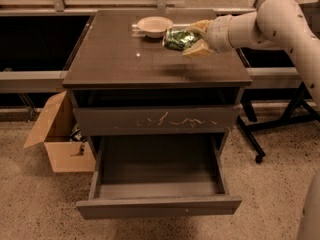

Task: Pick green can from middle drawer and place on counter

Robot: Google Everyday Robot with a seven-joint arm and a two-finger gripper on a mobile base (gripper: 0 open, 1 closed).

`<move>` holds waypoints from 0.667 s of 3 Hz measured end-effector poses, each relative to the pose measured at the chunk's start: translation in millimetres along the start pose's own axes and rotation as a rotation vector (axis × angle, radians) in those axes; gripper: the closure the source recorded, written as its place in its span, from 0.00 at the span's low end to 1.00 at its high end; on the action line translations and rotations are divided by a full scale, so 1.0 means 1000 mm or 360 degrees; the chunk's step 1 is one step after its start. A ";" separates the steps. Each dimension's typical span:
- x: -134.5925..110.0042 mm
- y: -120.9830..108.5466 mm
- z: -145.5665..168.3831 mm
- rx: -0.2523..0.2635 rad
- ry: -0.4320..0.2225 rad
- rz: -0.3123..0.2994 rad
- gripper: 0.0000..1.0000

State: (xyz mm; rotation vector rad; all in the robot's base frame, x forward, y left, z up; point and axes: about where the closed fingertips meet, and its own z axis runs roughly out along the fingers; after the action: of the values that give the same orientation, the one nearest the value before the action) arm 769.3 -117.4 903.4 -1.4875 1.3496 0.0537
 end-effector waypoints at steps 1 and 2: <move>0.005 -0.002 0.010 -0.0019 0.0017 0.0051 0.51; 0.010 -0.002 0.016 -0.0035 0.0010 0.0089 0.27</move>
Offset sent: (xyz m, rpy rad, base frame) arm 0.0197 -0.0037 -0.0125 0.0354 0.0740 -0.0234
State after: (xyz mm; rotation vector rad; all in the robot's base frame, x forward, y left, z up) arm 783.8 -113.4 892.1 -1.4694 1.3996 0.1000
